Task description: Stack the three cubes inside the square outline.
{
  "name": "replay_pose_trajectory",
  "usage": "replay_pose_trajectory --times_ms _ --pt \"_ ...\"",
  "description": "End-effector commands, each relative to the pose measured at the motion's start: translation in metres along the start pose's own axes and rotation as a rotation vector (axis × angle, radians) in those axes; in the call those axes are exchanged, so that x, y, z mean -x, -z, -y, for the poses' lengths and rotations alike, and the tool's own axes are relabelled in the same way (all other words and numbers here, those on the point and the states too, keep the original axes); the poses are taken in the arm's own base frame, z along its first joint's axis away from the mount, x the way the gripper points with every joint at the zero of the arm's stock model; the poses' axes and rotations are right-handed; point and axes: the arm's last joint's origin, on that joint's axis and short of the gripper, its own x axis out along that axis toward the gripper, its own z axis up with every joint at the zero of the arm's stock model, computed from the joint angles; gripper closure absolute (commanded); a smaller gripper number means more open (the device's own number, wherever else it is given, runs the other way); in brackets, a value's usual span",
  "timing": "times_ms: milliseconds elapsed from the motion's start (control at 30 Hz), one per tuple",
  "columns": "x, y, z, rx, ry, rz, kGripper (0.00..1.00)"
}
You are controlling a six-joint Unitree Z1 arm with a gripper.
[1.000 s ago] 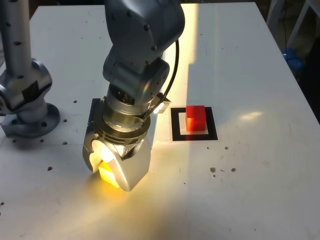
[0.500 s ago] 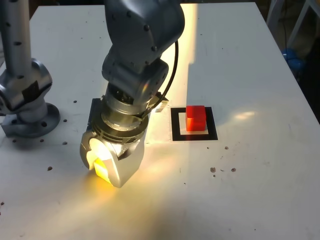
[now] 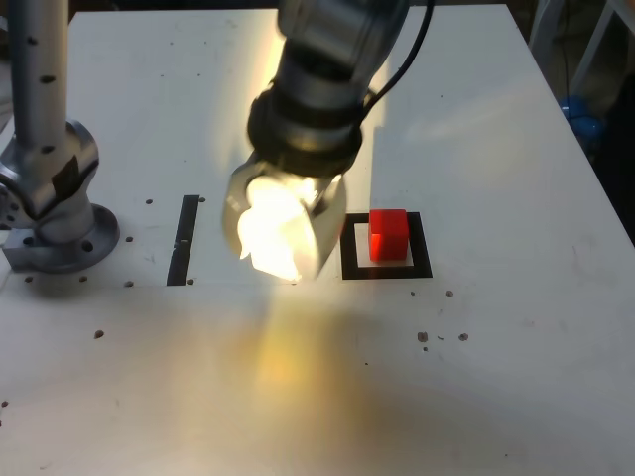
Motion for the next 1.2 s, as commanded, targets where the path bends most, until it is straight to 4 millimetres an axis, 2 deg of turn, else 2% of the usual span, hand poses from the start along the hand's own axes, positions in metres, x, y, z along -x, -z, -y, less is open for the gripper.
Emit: replay_pose_trajectory --times_ms 0,233,533,833,1167 --pt "0.014 -0.003 -0.016 0.032 0.006 0.032 0.71" --pt "0.031 -0.019 -0.064 0.099 0.039 0.068 0.71" --pt "0.019 -0.046 -0.102 0.13 0.081 0.059 0.71" --pt "0.001 -0.057 -0.129 0.159 0.116 0.026 0.71" --pt "-0.011 -0.066 -0.135 0.161 0.141 0.006 0.71"
